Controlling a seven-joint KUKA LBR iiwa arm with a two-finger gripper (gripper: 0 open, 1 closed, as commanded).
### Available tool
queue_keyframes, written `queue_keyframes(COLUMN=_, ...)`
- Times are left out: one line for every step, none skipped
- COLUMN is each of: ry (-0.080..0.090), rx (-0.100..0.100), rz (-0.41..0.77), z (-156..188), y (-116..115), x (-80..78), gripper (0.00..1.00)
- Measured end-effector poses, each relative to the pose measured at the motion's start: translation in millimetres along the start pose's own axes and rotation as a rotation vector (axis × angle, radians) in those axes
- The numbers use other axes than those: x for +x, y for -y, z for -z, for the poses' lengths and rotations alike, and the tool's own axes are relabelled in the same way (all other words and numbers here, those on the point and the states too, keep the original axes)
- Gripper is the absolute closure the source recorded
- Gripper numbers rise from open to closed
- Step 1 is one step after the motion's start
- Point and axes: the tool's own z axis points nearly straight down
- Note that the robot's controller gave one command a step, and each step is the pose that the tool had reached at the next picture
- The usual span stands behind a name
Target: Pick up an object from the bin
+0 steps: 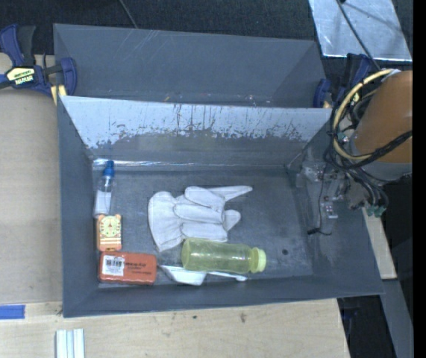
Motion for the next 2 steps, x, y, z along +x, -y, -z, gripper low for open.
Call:
queue_keyframes(ry=0.008, rx=0.002, rz=0.003, z=5, y=0, x=-1.8, gripper=0.0)
queue_keyframes(ry=0.016, rx=0.005, rz=0.024, z=-39, y=-38, x=-20.7, gripper=0.0)
